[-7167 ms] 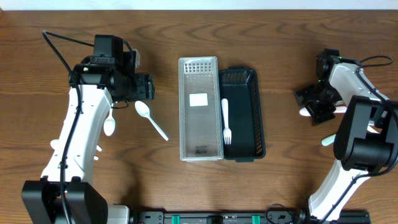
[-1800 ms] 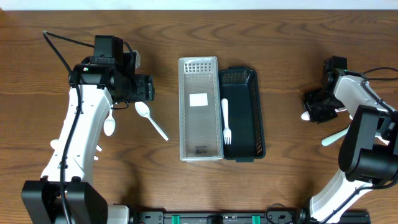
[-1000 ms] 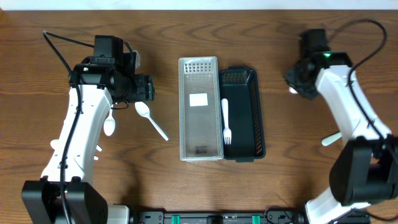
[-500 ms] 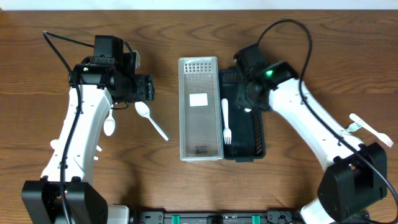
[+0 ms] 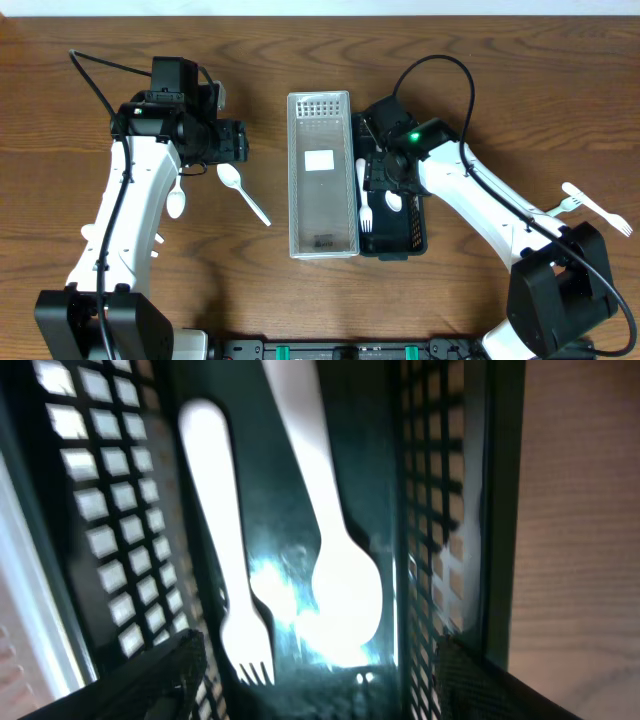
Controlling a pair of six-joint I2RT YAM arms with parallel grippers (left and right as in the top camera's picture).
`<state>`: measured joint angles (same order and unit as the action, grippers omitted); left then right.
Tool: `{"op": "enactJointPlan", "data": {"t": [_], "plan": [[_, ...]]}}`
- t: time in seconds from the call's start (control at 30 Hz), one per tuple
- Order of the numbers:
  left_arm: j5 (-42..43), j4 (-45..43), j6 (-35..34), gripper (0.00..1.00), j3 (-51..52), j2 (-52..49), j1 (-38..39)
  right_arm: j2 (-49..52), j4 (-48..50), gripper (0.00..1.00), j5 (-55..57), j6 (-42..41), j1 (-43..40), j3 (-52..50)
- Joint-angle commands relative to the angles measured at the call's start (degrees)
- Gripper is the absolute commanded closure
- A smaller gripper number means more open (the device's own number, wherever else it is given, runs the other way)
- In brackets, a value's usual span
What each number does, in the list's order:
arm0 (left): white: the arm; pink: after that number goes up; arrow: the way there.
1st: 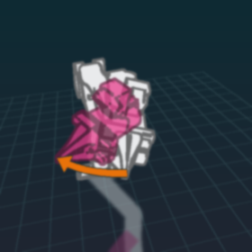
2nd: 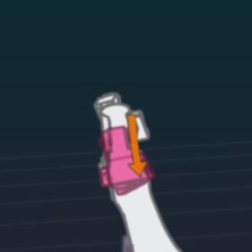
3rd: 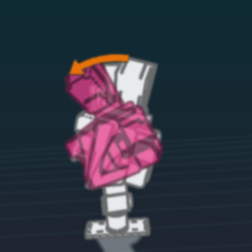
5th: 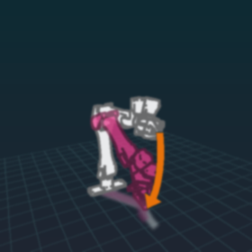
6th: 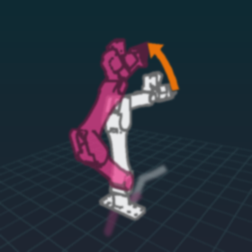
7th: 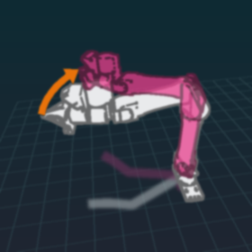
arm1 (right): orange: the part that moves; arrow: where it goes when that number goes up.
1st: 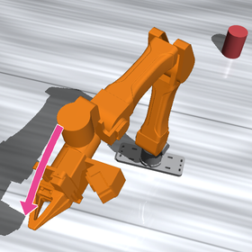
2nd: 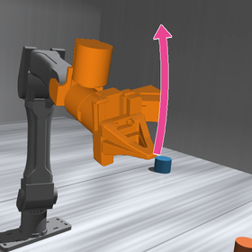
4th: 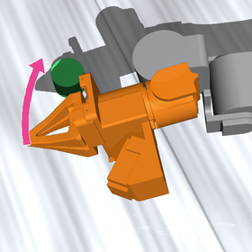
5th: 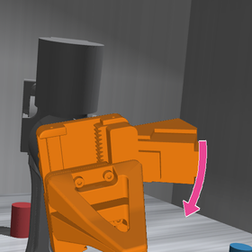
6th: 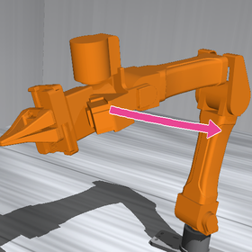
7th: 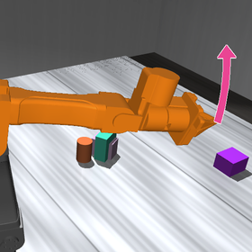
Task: Pack container
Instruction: 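Carry the spoon left and lower it into the dark green basket, then open right gripper and move it back to the right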
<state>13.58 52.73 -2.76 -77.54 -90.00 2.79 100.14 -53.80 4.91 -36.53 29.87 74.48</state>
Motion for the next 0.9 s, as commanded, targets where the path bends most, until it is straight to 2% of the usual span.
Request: {"op": "enactJointPlan", "data": {"t": [0.0,0.17,0.27,0.37,0.5,0.67,0.87], "plan": [[0.3,0.4,0.4,0.23,-1.4,1.1,0.0,0.2,0.2,0.23,0.7,1.5,0.4,1.5],[0.3,0.4,0.4,0.23,-1.4,1.1,0.0,-2.9,0.0,0.21,0.9,1.4,-2.8,6.3],[0.3,0.6,0.4,0.23,-1.4,1.1,0.0,-6.7,0.0,0.22,1.1,-2.1,-8.1,7.2],[0.3,0.9,0.4,0.23,-1.4,1.1,0.0,-10.0,-1.8,0.20,1.0,-6.6,-16.3,7.2],[0.3,0.9,0.4,0.23,-1.4,1.1,0.0,-11.1,-4.6,0.10,-1.0,-9.7,-29.2,7.1],[0.3,0.8,0.4,0.23,-1.4,1.1,0.0,-9.3,-5.2,0.09,-5.6,-9.7,-43.5,6.1],[0.3,0.8,0.4,0.23,-1.4,1.1,0.0,-3.6,-6.9,0.06,-6.7,-8.3,-54.5,5.6]]}}
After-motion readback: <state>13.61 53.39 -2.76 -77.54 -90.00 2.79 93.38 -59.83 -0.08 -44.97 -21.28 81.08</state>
